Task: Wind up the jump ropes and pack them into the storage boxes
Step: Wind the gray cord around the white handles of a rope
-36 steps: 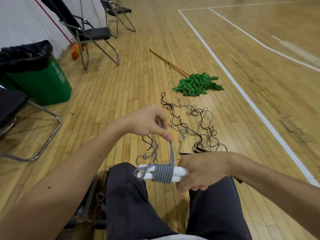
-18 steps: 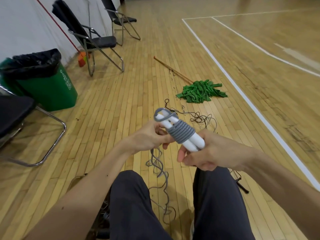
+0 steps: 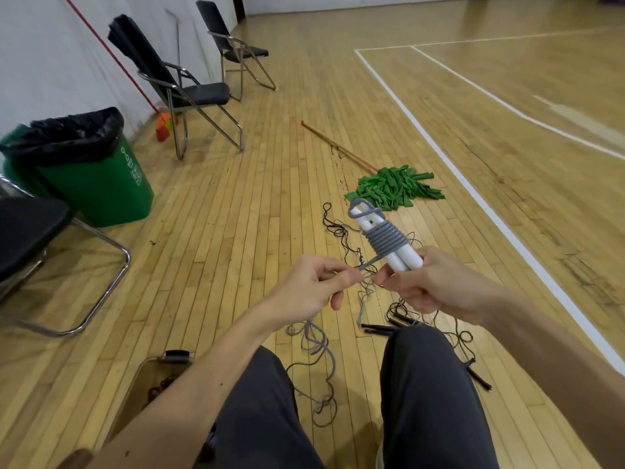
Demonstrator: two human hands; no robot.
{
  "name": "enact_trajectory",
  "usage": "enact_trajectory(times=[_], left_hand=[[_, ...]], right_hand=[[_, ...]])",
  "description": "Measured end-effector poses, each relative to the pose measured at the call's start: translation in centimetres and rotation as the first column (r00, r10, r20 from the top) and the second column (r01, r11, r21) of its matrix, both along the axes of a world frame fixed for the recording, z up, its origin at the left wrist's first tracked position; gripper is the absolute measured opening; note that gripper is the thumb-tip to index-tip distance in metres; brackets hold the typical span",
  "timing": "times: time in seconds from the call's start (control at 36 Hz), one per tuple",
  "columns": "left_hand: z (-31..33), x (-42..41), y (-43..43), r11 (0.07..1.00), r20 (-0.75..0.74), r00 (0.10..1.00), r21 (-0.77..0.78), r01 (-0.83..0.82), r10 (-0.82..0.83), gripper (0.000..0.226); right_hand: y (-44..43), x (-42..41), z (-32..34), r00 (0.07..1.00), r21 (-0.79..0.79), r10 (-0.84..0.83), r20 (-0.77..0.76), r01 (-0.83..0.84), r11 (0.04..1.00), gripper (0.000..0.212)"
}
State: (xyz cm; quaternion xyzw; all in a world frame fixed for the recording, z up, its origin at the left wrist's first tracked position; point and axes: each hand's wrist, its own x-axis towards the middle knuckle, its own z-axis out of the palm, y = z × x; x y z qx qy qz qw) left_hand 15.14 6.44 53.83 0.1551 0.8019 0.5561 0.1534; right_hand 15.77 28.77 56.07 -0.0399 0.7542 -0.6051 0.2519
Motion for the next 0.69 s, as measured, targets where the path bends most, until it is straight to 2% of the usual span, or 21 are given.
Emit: enact_trajectory(times=[0.14,0.28,0.36,0.44,0.56,0.69], left_hand=[[-0.2,0.7,0.6,0.994,-0.08,0.997,-0.111,-0.023,0.014,0.022],[0.3,2.0,1.4,0.897,-0.386,0.92,-0.427,-0.112,-0.069,0.033],[0.5,2.8,1.9,0.818,-0.537,0.822,-0.55,-0.17,-0.19,0.027],[0.2,3.0,1.7,0.78,-0.709,0.644,-0.564,-0.272,-0.288,0.022],[0.7,2.9,1.4,0.7,-0.761,0.497,-0.618,-0.358,-0.418,0.017],[1.4,2.5,0.3,0.672,-0.768,0.366,-0.639,-0.374,-0.526,0.018]], right_hand=[[0.1,-0.5,-0.7,0.998,-0.001,-0.061,0.03,0.061,0.998,0.006],[0.0,-0.8,-1.5,0.992,-0.023,-0.087,0.088,0.089,0.996,0.006],[-0.3,-0.8,-1.7,0.988,-0.048,-0.091,0.127,0.098,0.994,0.006],[-0.6,-0.8,-1.8,0.984,-0.066,-0.095,0.151,0.106,0.992,0.007],[-0.9,-0.7,-2.2,0.969,-0.085,-0.092,0.23,0.115,0.99,0.01],[-1.2,-0.3,-2.5,0.942,-0.088,-0.077,0.327,0.112,0.99,0.007]])
